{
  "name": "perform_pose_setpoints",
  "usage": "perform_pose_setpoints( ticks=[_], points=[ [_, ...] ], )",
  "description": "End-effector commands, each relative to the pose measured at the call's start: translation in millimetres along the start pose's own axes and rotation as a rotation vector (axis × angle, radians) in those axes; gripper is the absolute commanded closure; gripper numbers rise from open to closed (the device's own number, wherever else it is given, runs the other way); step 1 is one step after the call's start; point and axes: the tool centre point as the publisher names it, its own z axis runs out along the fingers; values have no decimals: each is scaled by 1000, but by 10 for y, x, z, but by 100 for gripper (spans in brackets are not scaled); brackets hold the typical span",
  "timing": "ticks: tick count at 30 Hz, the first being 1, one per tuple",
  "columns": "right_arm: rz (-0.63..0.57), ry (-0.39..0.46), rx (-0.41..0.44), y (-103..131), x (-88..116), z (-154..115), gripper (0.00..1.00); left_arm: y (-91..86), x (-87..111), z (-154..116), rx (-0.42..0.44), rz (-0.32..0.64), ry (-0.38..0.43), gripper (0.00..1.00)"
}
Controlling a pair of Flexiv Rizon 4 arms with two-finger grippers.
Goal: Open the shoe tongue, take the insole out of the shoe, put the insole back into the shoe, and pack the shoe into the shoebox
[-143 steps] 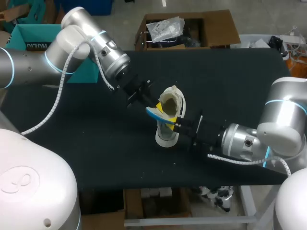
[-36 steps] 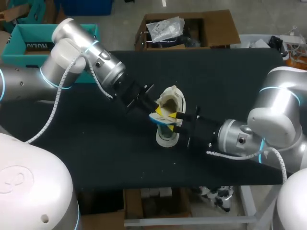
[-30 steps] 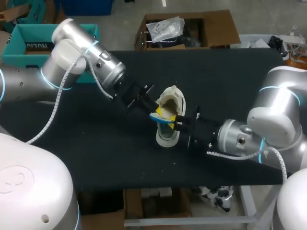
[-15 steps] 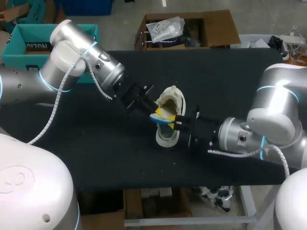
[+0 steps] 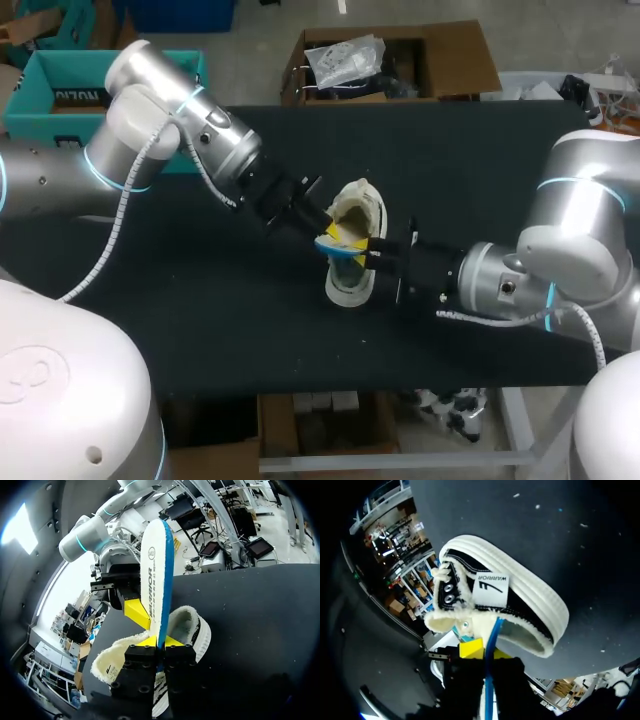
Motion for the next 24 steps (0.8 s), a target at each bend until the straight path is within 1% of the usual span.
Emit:
perform_pose_setpoints(
  ticks=[1,6,10,17,24],
  points=[
    [-3,52,-14,22,-100,40,100,-2,-7,44,-10,11,-15,100],
    [-14,57,-20,80,-147,109,100,71,1,63,-22,11,-22,100],
    [-26,65,-30,158,-153,161,100,97,26,81,-24,12,-28,100],
    [-30,67,-54,272,-164,231,100,228,76,113,-49,-8,-36,100],
    [-29,73,-63,280,-174,242,100,227,80,120,-56,-7,-40,100]
  ],
)
